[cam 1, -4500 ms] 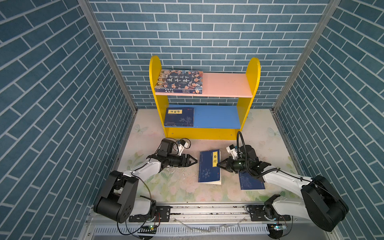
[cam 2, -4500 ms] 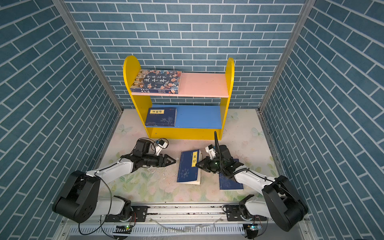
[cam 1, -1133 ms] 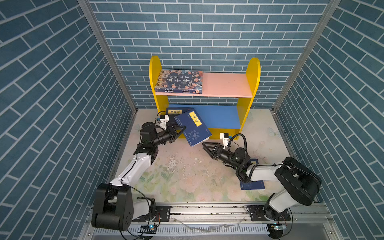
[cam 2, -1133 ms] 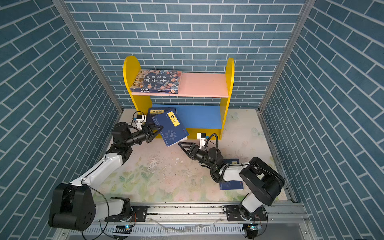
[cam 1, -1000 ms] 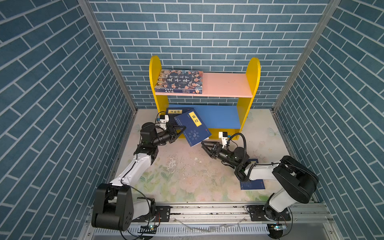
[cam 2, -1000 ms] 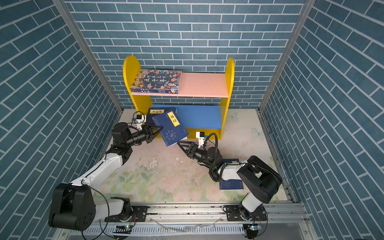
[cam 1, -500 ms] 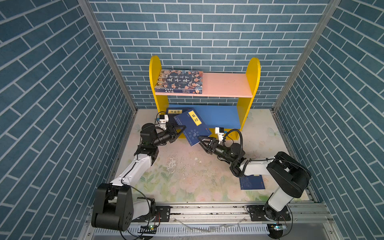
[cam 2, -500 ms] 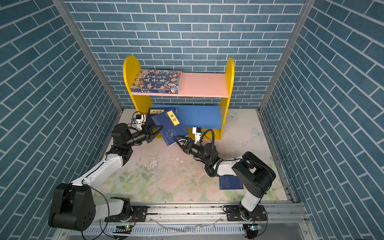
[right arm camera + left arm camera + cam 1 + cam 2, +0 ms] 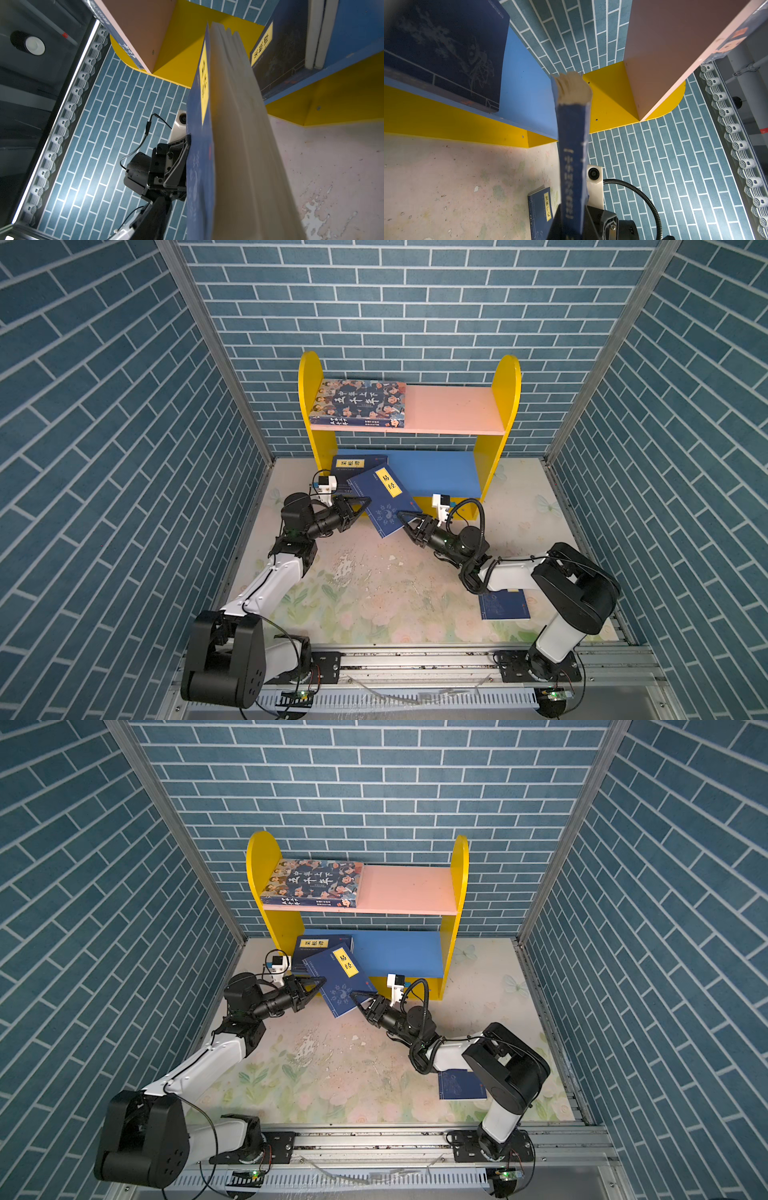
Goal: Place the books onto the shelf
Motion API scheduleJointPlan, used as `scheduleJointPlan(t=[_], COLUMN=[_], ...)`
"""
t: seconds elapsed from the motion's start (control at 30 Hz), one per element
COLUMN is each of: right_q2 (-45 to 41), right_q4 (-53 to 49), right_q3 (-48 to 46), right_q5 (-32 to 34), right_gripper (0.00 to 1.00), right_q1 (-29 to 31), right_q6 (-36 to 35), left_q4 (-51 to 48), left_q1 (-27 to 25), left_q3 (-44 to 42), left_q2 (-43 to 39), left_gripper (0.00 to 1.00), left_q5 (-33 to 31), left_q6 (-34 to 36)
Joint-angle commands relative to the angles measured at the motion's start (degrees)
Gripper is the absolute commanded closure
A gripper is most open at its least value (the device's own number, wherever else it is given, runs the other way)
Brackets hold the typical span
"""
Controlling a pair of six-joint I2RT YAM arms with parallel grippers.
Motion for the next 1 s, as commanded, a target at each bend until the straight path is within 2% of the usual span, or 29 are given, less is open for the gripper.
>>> scheduleJointPlan(t=[0.0, 0.1, 0.17, 0.2, 0.33, 0.43, 0.6, 0.8, 0.97], right_q2=[0.88, 1.05, 1.14, 1.01, 0.41, -1.37, -7.01, -15.01, -22.17], right_q4=[2.79, 2.76, 2.75, 2.64, 2.62, 2.61, -0.77, -11.77, -29.23], right_q3=[1.88, 1.73, 1.66, 1.52, 0.64, -0.65, -3.61, -5.58, -4.45], right_q5=[0.70, 0.31, -0.98, -1.63, -6.32, -12.61, -23.20, -34.97, -42.06], right_gripper=[0.65, 0.81, 0.96, 1.00, 1.00, 1.00, 1.00, 1.00, 1.00], right_q1=[-0.35, -0.70, -1.24, -1.56, -3.90, -6.43, -11.28, -15.61, -17.04], right_q6=[0.13, -0.21, -0.46, -0.64, -0.69, -0.34, -0.26, -3.31, -12.18], left_q4=[-1.67, -2.24, -3.81, -4.79, -10.36, -15.01, -19.74, -29.52, -29.85], left_q1=[-0.48, -0.42, -0.52, -0.46, -0.25, 1.25, 3.80, 4.17, 4.15], left_q3=[-0.73, -1.55, -1.44, -1.40, -0.80, 0.37, 1.55, 3.63, 4.11], left_q2=[-1.78, -2.31, -2.57, -2.66, -3.70, -4.86, -5.20, -7.30, -7.39], left_gripper=[0.99, 0.97, 0.91, 0.86, 0.52, 0.40, 0.34, 0.31, 0.28], left_q5=[1.11, 1.13, 1.33, 1.52, 3.25, 6.58, 16.52, 19.69, 22.47], left_q6=[3.04, 5.18, 6.73, 7.77, 15.44, 20.85, 26.47, 35.55, 35.16])
